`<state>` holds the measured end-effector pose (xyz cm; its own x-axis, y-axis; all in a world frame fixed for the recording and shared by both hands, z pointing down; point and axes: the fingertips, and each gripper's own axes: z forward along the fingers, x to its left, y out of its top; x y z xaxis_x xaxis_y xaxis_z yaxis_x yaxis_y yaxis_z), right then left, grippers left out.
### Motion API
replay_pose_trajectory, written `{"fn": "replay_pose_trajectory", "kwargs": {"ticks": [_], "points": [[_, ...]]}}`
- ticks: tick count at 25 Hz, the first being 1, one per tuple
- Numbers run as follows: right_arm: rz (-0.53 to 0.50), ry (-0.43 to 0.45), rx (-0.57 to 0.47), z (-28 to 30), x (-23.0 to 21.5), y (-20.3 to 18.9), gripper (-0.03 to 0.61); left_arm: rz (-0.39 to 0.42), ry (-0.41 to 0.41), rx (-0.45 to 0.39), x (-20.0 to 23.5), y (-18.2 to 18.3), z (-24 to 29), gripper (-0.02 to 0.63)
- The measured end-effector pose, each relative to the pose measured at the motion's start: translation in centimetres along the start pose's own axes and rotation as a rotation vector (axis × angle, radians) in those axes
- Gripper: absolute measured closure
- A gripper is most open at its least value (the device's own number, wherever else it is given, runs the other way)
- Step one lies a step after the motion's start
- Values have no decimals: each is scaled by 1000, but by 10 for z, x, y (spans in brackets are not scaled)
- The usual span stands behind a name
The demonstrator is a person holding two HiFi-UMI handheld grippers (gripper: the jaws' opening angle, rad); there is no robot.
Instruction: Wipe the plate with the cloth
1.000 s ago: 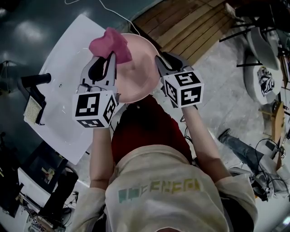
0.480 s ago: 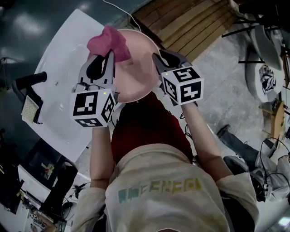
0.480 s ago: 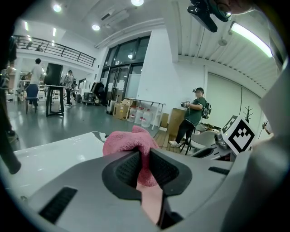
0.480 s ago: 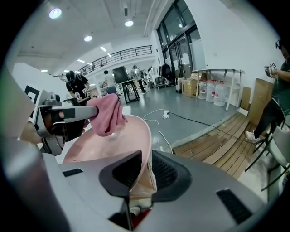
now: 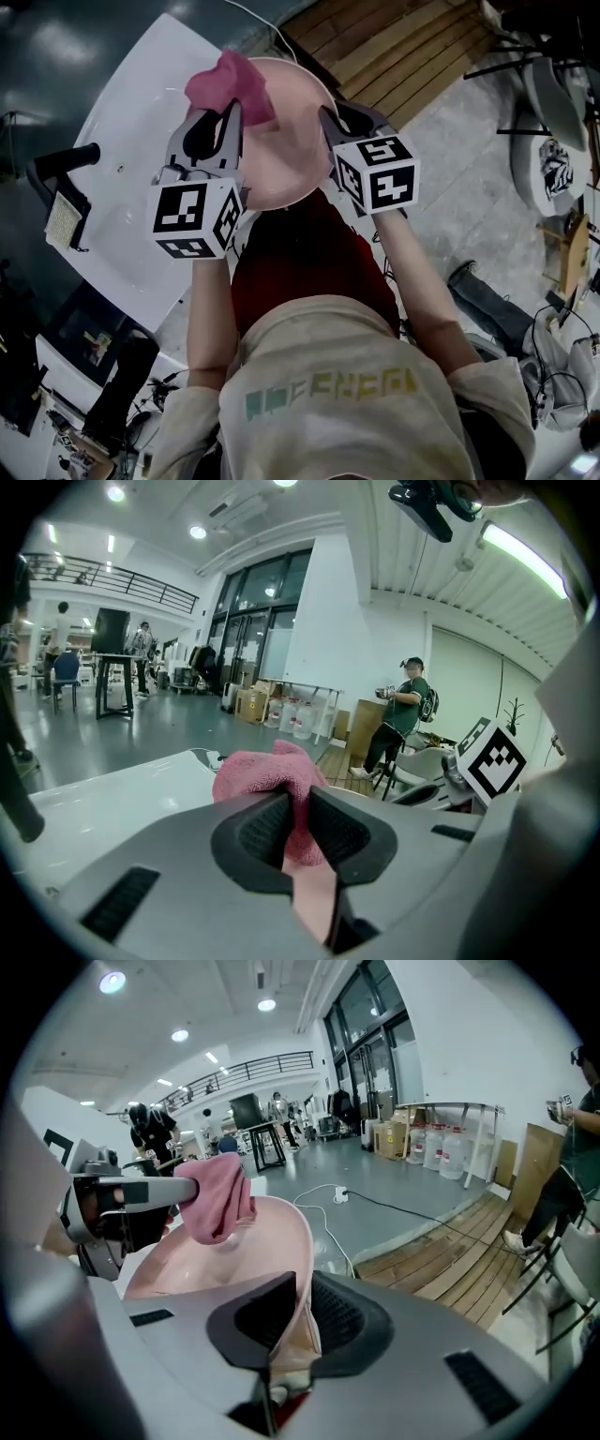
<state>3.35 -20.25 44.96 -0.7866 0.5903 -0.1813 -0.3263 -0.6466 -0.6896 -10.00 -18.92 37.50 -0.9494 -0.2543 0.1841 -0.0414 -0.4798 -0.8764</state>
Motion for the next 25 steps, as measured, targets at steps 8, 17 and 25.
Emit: {"fn": "replay_pose_trajectory", "kwargs": {"ticks": [8,17,25], "points": [[16,-26,-1,-2,2,-1,506,51,-128,59,-31,8,11,552],[33,-49,-8,-5,4,-2,506,254,-235,196,-76,0,46,554],[37,-57,-12,-6,0,-1,506,298,-198,300,-68,-28,63,553]]}}
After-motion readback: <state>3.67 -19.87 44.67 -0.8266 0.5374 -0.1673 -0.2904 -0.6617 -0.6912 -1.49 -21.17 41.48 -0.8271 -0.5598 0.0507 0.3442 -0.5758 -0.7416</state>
